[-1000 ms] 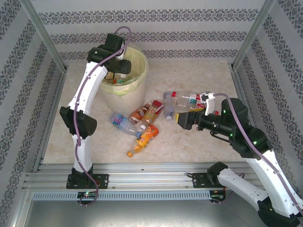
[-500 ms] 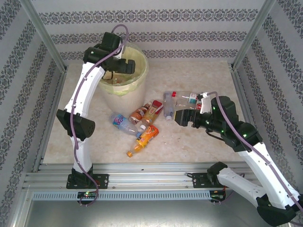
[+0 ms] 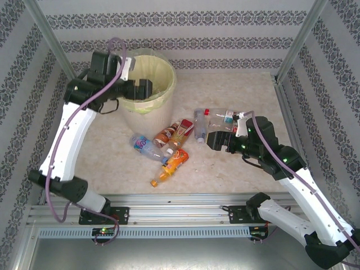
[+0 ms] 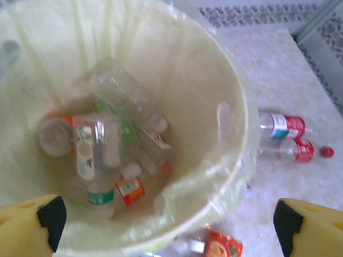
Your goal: Put the plastic bottles in the bin
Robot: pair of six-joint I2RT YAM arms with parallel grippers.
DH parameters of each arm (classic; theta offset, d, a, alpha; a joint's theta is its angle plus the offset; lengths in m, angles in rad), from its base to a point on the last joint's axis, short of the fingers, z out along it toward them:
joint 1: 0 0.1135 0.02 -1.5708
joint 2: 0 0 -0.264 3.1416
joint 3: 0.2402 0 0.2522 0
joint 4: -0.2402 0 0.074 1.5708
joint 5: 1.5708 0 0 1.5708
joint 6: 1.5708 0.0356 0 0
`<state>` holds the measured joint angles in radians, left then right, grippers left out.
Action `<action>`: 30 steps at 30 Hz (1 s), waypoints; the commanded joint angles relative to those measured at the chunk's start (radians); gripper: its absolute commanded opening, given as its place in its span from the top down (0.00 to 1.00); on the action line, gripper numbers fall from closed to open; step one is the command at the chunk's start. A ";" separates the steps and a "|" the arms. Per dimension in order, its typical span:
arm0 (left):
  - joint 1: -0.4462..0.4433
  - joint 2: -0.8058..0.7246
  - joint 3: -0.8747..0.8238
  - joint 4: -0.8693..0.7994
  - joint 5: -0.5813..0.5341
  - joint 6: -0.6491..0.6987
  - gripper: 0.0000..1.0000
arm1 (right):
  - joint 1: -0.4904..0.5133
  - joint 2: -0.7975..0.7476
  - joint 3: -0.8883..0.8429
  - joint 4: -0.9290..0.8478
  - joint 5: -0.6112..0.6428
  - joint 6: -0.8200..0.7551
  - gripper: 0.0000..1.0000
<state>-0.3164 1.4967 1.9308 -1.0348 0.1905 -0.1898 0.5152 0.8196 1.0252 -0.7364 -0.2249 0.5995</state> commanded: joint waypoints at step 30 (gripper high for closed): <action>-0.491 -0.448 -0.959 0.725 -0.213 -0.314 0.00 | -0.033 0.378 -0.327 0.465 0.030 0.062 0.34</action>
<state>-0.7837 1.0695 1.0065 -0.4610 0.0597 -0.4355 0.4927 1.1648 0.7120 -0.3885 -0.1829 0.6590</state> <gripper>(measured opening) 0.999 0.666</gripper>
